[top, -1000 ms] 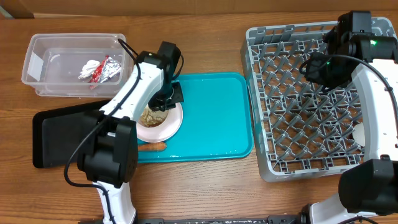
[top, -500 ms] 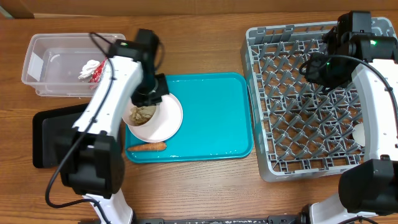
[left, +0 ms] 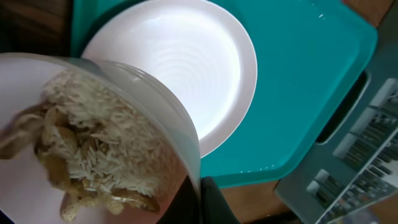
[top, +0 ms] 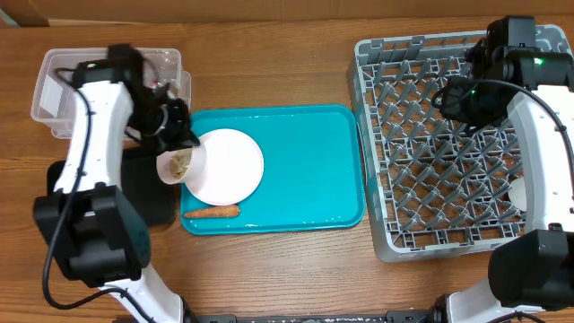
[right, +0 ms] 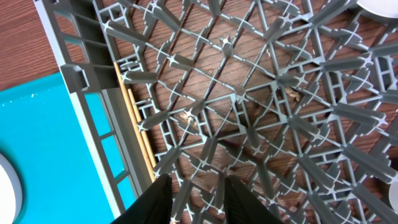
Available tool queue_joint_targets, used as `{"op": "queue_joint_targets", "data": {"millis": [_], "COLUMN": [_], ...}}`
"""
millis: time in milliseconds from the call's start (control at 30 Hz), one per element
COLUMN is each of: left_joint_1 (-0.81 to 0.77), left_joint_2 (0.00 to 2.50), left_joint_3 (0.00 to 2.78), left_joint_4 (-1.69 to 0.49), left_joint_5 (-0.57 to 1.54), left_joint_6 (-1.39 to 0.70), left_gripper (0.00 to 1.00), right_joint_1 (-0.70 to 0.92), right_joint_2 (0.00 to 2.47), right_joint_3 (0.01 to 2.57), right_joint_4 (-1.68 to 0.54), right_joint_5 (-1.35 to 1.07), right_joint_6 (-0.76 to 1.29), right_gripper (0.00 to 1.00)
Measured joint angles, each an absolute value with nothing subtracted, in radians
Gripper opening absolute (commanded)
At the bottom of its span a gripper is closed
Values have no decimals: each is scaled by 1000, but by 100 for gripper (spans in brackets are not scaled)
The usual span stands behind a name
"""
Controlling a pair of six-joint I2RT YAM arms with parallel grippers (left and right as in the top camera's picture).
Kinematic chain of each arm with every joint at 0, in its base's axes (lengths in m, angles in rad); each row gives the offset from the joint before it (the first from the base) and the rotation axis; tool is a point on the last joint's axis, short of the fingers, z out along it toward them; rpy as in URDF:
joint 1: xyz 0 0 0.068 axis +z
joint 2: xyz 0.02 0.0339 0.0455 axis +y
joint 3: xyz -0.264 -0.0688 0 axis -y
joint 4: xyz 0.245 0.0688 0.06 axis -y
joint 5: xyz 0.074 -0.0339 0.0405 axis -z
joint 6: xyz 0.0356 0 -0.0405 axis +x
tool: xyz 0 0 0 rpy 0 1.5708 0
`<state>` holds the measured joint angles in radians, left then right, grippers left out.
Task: Sort waste into correct bins and load items into the dishwasher
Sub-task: 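Lift the pink plate and tip its rice scraps onto the black tray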
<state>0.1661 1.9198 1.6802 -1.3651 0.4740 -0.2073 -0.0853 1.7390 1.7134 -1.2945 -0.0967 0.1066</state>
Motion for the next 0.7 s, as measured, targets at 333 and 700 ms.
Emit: {"op": "queue_joint_targets", "data": {"millis": [333, 700], "left_joint_1": [359, 569], "left_joint_2": [1920, 1919], "left_joint_3": [1680, 1610], "left_joint_4": [-1430, -1463], "left_joint_5": [696, 954], "left_joint_6": [37, 286], "left_gripper": [4, 4], "right_joint_1": [-85, -85], "right_joint_2": [1739, 1739], "right_joint_3": [1713, 1713], "right_joint_4": [-1295, -1295], "right_joint_5": [-96, -96], "right_joint_6": [104, 104], "right_gripper": [30, 30]}}
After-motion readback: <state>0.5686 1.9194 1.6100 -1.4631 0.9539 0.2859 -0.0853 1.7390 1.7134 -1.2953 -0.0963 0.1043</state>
